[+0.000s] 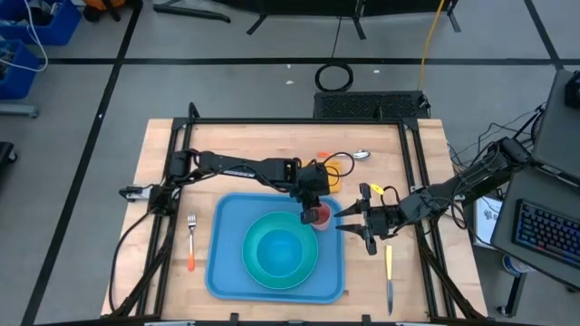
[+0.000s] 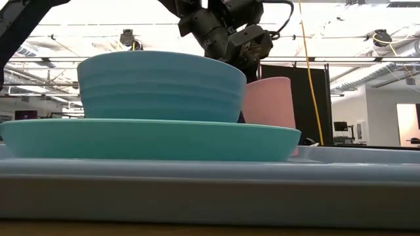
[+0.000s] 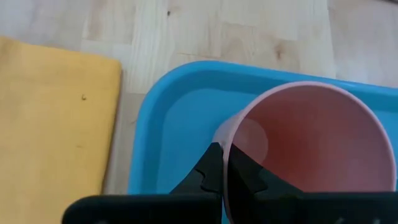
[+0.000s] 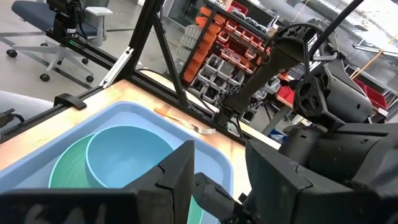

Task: Set up tray
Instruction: Put the pink cup on the blue table to the top right of the blue plate

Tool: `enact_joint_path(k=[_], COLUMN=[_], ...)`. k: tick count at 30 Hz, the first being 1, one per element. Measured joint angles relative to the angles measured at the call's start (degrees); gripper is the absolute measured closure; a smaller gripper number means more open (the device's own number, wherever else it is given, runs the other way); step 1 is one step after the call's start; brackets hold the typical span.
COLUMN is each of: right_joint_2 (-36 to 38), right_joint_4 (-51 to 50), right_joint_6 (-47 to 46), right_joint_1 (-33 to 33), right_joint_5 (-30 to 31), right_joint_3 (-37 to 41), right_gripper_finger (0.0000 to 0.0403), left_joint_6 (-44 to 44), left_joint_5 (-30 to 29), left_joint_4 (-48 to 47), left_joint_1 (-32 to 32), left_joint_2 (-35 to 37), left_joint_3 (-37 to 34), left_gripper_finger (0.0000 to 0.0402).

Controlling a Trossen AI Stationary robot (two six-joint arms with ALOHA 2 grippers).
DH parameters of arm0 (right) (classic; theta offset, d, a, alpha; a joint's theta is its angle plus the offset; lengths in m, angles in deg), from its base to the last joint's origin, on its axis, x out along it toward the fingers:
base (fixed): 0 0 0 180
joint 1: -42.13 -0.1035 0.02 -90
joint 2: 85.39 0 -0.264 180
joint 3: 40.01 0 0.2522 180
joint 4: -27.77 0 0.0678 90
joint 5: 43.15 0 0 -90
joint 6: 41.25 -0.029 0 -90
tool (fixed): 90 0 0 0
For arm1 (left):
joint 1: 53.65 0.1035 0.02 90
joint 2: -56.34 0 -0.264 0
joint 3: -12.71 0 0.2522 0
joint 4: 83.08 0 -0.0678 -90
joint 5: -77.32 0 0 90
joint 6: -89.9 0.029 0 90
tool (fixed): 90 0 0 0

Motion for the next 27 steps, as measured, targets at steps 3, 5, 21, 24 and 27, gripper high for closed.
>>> enact_joint_path(k=[3, 5, 21, 24, 27], right_joint_2=[0.0, 0.0, 0.0, 0.0, 0.01], right_joint_4=[0.0, -0.04, -0.07, -0.07, -0.07], right_joint_6=[0.0, 0.0, -0.02, -0.02, -0.02], right_joint_1=[0.0, 0.0, 0.0, 0.0, 0.0], right_joint_5=[0.0, 0.0, 0.0, 0.0, 0.0], right_joint_3=[0.0, -0.01, 0.0, 0.0, 0.0], right_gripper_finger=[0.0268, 0.0268, 0.0268, 0.0268, 0.0268], left_joint_6=[0.11, 0.02, -1.66, -1.63, -1.84], left_joint_5=[0.06, -0.38, 2.29, 2.28, 2.28], left_joint_4=[0.16, 0.51, 1.75, 1.75, 1.75], left_joint_1=[0.0, 0.0, -0.07, -0.07, -0.07], left_joint_2=[0.0, 0.0, 0.0, 0.0, 0.0], left_joint_3=[-0.02, -0.02, -0.07, -0.07, -0.07], left_gripper_finger=[0.0381, 0.0377, 0.0347, 0.033, 0.032])
